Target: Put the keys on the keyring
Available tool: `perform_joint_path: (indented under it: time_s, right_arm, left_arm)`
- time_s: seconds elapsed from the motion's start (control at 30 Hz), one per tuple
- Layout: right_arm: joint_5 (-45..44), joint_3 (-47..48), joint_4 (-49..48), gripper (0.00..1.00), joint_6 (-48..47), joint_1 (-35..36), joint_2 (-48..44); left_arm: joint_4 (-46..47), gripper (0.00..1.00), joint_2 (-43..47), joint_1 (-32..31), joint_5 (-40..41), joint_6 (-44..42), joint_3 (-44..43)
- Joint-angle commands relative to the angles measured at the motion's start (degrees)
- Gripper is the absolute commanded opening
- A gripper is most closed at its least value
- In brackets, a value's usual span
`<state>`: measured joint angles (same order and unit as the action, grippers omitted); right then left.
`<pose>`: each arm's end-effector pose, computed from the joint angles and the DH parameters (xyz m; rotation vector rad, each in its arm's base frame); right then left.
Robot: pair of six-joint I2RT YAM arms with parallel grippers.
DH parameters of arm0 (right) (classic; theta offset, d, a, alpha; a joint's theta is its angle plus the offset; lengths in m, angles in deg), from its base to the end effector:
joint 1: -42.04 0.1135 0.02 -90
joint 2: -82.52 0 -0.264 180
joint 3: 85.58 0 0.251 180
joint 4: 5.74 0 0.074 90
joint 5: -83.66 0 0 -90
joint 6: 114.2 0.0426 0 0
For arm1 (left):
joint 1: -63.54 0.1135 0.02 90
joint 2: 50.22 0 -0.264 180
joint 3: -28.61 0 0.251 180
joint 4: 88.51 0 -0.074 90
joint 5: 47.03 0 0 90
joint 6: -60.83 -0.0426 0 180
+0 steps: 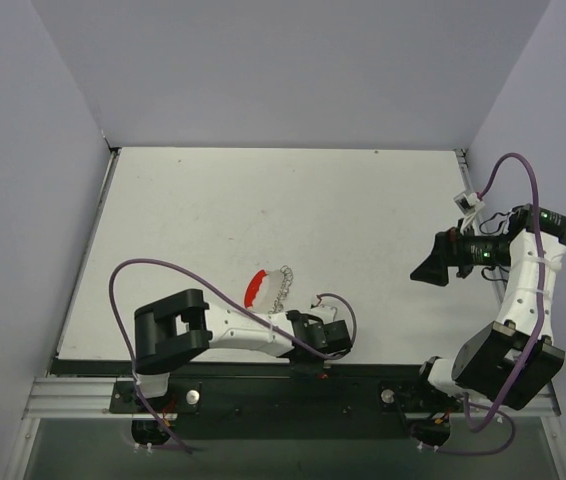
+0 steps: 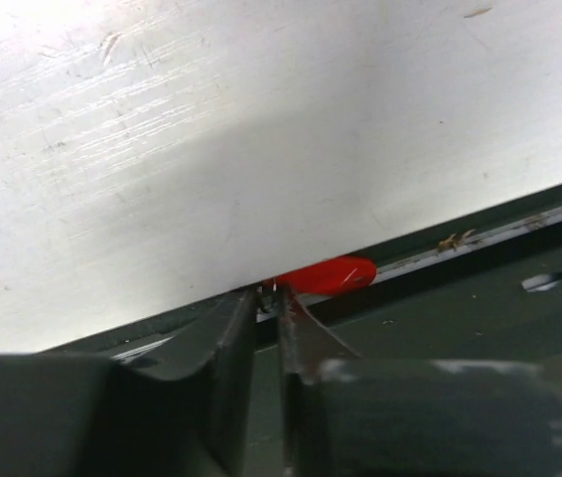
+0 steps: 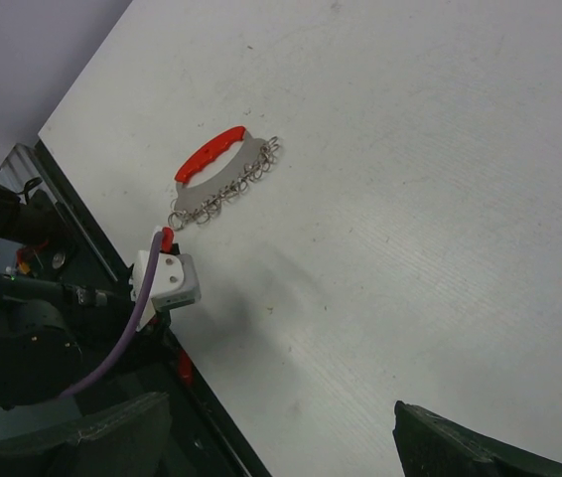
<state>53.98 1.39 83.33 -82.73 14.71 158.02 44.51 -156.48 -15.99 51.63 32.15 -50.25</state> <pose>0.2127 -0.0683 0.3261 -0.7141 2.0493 0.7612 0.0696 -0.3411 0.1396 0.4282 2.8619 -0.3005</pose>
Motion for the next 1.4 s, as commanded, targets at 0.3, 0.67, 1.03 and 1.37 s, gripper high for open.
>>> perform_joint_path:
  time_s: [0.3,0.67,1.03,1.37]
  right_arm:
    - [1.7,-2.0,12.1,1.0,-3.0,-0.4,-3.2]
    - [3.5,-1.1,12.2,1.0,-1.5,0.4,-4.2]
    - [4.5,0.8,12.1,1.0,0.3,3.1,-4.2]
    - [8.8,2.5,12.0,1.0,0.3,15.5,1.6]
  left_arm:
    - [-3.0,0.0,0.6,-0.7,9.8,-2.2,-3.8]
    - [3.3,0.0,20.9,-3.8,13.7,-8.6,0.5]
    - [7.2,0.0,25.9,3.9,11.0,-16.9,2.3]
    - [25.6,0.0,13.5,20.9,-13.1,-26.0,0.6]
